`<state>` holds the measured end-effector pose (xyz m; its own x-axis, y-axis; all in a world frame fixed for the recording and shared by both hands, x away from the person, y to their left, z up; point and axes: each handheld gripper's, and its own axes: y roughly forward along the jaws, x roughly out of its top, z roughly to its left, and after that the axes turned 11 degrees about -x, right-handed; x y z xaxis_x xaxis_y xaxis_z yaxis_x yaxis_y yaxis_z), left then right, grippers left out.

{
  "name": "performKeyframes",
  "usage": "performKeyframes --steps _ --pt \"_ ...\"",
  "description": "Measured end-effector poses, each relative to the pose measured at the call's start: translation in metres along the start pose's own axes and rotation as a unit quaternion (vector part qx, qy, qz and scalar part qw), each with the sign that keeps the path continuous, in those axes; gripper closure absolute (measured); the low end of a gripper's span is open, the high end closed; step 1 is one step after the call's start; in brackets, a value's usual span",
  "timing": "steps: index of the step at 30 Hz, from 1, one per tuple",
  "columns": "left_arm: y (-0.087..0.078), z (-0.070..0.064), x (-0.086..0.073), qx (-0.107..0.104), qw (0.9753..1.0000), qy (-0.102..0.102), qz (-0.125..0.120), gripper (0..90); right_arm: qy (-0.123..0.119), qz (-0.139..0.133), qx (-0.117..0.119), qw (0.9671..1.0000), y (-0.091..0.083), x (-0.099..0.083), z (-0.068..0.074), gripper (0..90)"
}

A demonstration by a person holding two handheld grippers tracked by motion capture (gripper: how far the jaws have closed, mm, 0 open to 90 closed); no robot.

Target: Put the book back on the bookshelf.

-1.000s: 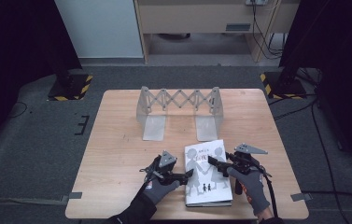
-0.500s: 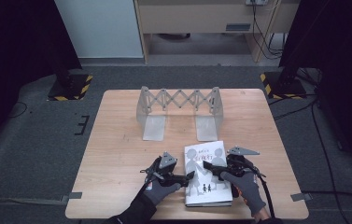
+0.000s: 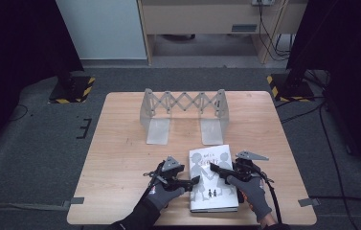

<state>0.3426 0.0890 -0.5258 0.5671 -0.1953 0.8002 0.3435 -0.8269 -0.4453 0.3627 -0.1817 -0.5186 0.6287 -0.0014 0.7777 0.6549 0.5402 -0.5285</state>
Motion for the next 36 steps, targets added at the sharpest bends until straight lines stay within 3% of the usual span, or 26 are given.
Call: performKeyframes --steps 4,10,13,23,30,36 --pt "-0.001 0.0 -0.001 -0.007 0.9999 -0.006 -0.004 23.1 0.017 0.005 0.006 0.9998 0.0 0.001 -0.003 50.5" --pt "-0.004 0.003 0.0 0.007 0.9999 0.002 -0.015 28.2 0.035 0.005 0.013 0.9993 -0.003 0.005 -0.003 58.3" --pt "-0.004 0.005 0.0 0.001 0.9997 -0.008 -0.023 28.5 0.041 0.004 0.013 0.9991 -0.004 0.008 -0.002 60.9" --pt "-0.004 0.007 0.0 -0.004 0.9995 -0.017 -0.027 25.9 0.063 -0.013 0.018 0.9978 -0.009 0.011 0.003 66.9" --pt "-0.004 0.006 0.0 -0.013 0.9991 -0.018 -0.036 23.0 0.072 -0.027 0.038 0.9963 -0.014 0.016 0.007 73.9" --pt "-0.004 0.006 -0.001 -0.035 0.9974 -0.029 -0.055 19.0 0.085 -0.034 0.058 0.9941 -0.018 0.019 0.01 80.8"
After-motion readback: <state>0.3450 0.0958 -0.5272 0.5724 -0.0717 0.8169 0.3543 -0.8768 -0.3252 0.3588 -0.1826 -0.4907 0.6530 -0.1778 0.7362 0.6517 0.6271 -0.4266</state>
